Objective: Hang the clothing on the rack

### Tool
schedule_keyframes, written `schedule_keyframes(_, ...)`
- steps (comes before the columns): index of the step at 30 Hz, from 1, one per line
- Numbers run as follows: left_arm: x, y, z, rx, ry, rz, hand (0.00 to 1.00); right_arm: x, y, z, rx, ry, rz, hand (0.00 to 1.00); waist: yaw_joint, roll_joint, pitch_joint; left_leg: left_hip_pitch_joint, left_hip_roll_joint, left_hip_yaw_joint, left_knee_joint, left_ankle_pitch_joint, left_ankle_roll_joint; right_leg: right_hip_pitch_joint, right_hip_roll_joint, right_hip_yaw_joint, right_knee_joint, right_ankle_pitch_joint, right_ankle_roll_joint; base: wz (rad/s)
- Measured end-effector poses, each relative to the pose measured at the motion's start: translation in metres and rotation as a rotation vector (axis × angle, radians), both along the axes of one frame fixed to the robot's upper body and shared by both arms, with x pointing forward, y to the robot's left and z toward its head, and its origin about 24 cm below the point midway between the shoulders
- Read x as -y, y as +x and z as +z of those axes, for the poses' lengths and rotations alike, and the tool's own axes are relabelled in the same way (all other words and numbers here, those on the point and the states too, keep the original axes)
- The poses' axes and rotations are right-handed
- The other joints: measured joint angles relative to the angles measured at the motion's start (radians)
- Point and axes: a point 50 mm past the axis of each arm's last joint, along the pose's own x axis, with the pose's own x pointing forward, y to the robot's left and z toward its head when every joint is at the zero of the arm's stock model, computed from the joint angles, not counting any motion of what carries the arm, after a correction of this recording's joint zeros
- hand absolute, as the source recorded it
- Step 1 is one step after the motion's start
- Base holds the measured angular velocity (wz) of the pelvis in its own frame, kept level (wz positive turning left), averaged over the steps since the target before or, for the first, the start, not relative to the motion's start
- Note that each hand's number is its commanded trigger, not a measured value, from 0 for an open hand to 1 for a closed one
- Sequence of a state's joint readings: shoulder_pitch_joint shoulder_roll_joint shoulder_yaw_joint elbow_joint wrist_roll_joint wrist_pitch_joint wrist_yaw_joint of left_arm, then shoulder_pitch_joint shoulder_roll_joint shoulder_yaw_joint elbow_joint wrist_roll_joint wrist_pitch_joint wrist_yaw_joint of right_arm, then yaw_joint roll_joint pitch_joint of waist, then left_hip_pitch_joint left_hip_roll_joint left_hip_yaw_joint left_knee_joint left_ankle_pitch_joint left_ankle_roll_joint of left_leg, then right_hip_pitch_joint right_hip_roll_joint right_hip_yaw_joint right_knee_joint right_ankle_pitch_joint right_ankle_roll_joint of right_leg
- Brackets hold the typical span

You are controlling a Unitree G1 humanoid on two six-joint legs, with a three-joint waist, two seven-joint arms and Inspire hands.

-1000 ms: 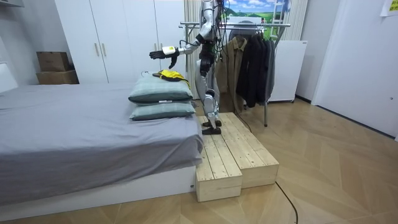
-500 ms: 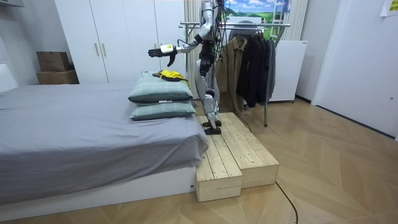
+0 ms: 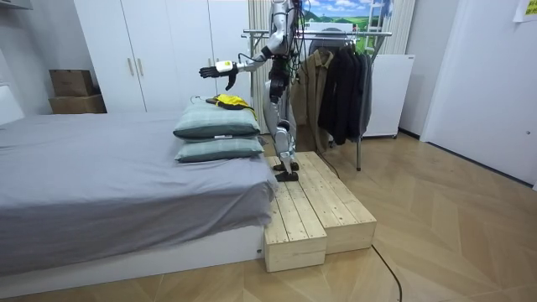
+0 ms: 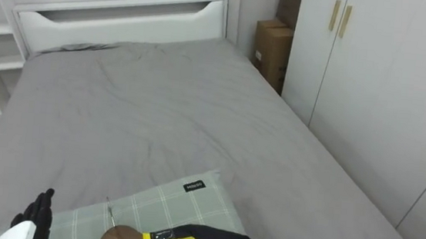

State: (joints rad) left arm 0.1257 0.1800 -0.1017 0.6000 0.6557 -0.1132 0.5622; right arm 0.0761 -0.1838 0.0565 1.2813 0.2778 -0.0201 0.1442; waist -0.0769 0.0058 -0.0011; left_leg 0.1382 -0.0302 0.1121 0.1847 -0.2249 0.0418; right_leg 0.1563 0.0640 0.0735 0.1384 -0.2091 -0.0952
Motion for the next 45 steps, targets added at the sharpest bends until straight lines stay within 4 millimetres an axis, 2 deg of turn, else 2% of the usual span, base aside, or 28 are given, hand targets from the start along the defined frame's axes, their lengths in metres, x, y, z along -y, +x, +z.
schedule_keyframes(5,0.000,0.003,-0.001,-0.018,-0.047,0.023,0.00,-0.001,0.000,0.000,-0.002,-0.001,0.004,0.00,0.000,-0.004,0.0024,-0.001,0.000,0.000,-0.002,0.000,0.000,-0.001,0.000,-0.006,-0.001,0.000,0.000,0.00)
schedule_keyframes(10,-0.002,-0.002,-0.014,-0.090,-0.063,0.053,0.00,-0.003,-0.001,-0.001,-0.007,-0.007,0.000,0.00,0.000,-0.008,0.0026,-0.001,0.000,0.000,-0.002,0.000,0.000,-0.001,0.000,-0.007,-0.001,0.000,0.000,0.00)
schedule_keyframes(21,-0.001,-0.005,-0.021,-0.150,-0.068,0.061,0.00,-0.007,0.002,-0.002,-0.002,-0.002,0.003,0.00,-0.001,-0.010,0.0002,-0.017,0.001,0.000,-0.001,0.000,0.000,-0.020,-0.001,-0.009,0.005,0.000,0.000,0.00)
schedule_keyframes(31,0.007,0.005,-0.024,-0.170,-0.079,0.067,0.00,-0.008,0.009,-0.001,0.006,0.003,-0.007,0.00,-0.010,-0.003,-0.0020,-0.085,0.002,-0.010,0.013,0.001,0.000,-0.088,0.000,-0.019,0.032,0.001,-0.001,0.02)
schedule_keyframes(39,0.014,0.027,-0.021,-0.166,-0.078,0.048,0.00,-0.012,0.031,0.000,-0.002,0.004,0.065,0.00,-0.014,-0.009,0.0028,-0.150,0.004,-0.010,0.020,0.006,0.000,-0.158,0.002,-0.023,0.049,0.008,-0.003,0.00)
schedule_keyframes(45,0.015,0.040,-0.018,-0.164,-0.116,0.065,0.00,-0.015,0.045,0.002,-0.005,-0.012,0.130,0.00,-0.015,-0.004,0.0074,-0.169,0.014,-0.017,0.020,0.007,0.001,-0.175,0.005,-0.040,0.047,0.021,-0.005,0.02)
